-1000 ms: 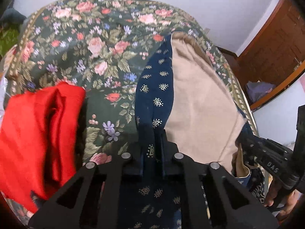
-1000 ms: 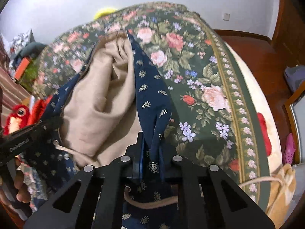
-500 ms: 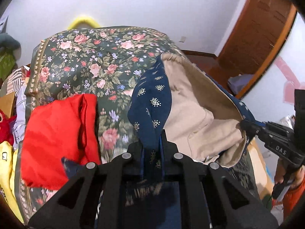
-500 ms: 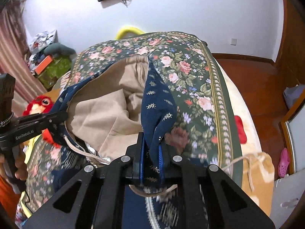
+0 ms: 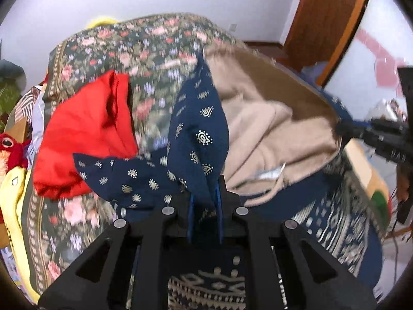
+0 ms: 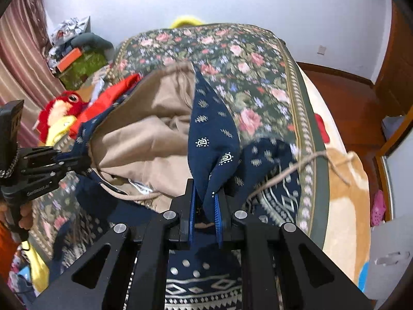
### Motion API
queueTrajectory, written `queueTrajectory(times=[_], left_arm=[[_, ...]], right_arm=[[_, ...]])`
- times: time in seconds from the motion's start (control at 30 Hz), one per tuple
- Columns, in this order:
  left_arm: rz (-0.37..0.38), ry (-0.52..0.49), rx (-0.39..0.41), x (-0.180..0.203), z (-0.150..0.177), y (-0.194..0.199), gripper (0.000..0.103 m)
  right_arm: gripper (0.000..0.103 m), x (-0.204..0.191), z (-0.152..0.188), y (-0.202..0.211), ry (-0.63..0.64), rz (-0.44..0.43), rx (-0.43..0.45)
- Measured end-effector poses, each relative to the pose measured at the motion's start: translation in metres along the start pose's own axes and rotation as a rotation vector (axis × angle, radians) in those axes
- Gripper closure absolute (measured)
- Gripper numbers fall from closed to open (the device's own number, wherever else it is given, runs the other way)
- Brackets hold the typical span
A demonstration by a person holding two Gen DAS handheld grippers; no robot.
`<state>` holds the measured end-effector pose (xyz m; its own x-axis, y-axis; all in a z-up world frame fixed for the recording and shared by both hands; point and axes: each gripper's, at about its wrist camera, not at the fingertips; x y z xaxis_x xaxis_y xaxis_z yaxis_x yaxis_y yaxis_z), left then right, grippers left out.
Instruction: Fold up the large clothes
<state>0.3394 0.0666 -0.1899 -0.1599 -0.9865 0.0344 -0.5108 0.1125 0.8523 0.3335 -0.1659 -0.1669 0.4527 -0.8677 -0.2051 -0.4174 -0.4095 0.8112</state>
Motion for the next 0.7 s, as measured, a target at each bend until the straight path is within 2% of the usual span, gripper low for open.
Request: queueTrajectory(times=[0.07, 0.13, 0.23, 0.37, 0.43, 0.53, 0.63, 0.7], left_arm=[[-0.022, -0.019, -0.026, 0.003, 0.014, -0.006, 0.086], [-0.043, -0.024, -0.039, 0.004, 0.024, -0.009, 0.068], [-0.070, -0.025, -0.055, 0.004, 0.040, -0.013, 0.049], [-0.099, -0.051, -0.078, 0.006, 0.049, -0.014, 0.048], [-0.099, -0.065, -0.066, 0.008, 0.048, -0.007, 0.047], [-0.108, -0.078, -0.024, 0.011, 0.039, 0.005, 0.036], [-0.110, -0.078, 0.033, 0.012, 0.023, 0.019, 0.034], [-0.106, -0.067, 0.066, 0.012, 0.010, 0.025, 0.031]], right_arm=[[0.088, 0.000, 0.010, -0.004, -0.002, 0.005, -0.014], [0.088, 0.001, 0.018, -0.008, -0.007, 0.022, -0.022], [0.084, 0.003, 0.027, -0.015, -0.009, 0.034, -0.052], [0.065, 0.007, 0.033, -0.016, -0.036, 0.042, -0.082], [0.065, 0.007, 0.033, -0.010, -0.030, 0.042, -0.069], [0.063, 0.001, 0.025, 0.002, 0.008, 0.049, -0.028], [0.048, -0.003, 0.009, 0.015, 0.009, 0.051, 0.036], [0.044, -0.007, -0.003, 0.020, 0.022, 0.045, 0.080]])
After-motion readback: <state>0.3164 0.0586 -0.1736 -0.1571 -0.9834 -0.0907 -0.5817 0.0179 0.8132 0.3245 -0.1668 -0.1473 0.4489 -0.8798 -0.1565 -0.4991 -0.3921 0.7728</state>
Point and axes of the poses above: each gripper's, at about its wrist camera, not at the fingertips, and y roughly against the way its jaws point, x to its right, z to its underside, and after that the axes turned 3 degrees about -z, right-handed
